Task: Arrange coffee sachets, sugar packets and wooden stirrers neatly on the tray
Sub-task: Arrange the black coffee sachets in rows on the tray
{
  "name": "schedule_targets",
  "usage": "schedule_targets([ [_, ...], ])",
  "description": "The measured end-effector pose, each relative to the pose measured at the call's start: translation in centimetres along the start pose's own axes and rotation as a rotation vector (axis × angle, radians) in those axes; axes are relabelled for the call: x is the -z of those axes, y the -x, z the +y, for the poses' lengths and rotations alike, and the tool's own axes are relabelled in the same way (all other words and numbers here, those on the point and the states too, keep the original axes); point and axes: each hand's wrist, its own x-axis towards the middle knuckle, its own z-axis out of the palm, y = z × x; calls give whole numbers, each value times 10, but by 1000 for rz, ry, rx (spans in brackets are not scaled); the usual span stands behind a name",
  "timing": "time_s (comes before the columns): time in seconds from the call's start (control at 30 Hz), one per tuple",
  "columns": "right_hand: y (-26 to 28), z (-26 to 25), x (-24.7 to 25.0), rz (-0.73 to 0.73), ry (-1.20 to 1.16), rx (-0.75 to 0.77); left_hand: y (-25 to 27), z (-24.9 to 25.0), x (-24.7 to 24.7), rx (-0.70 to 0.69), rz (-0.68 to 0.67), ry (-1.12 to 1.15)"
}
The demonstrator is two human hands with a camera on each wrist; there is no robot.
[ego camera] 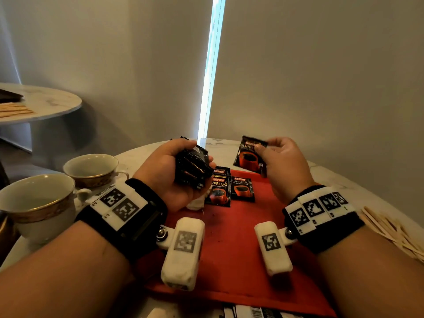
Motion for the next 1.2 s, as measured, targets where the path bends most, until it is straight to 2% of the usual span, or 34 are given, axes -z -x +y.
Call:
schedule_targets([
  [0.1,-9,21,5,-111,212,-185,0,0,-1,-4,7,-1],
  [0.2,-13,36,7,-185,186,-326,1,0,-1,-4,5,-1],
  [0.33,-14,45,7,-209,165,-396,1,0,-1,-10,2,-3],
  [0.9,-12,42,4,-289,391,-323,-1,1,1,-5,-22,5],
  [1.2,-13,48,5,-267,315,-336,-3,1,2,-3,-20,3],
])
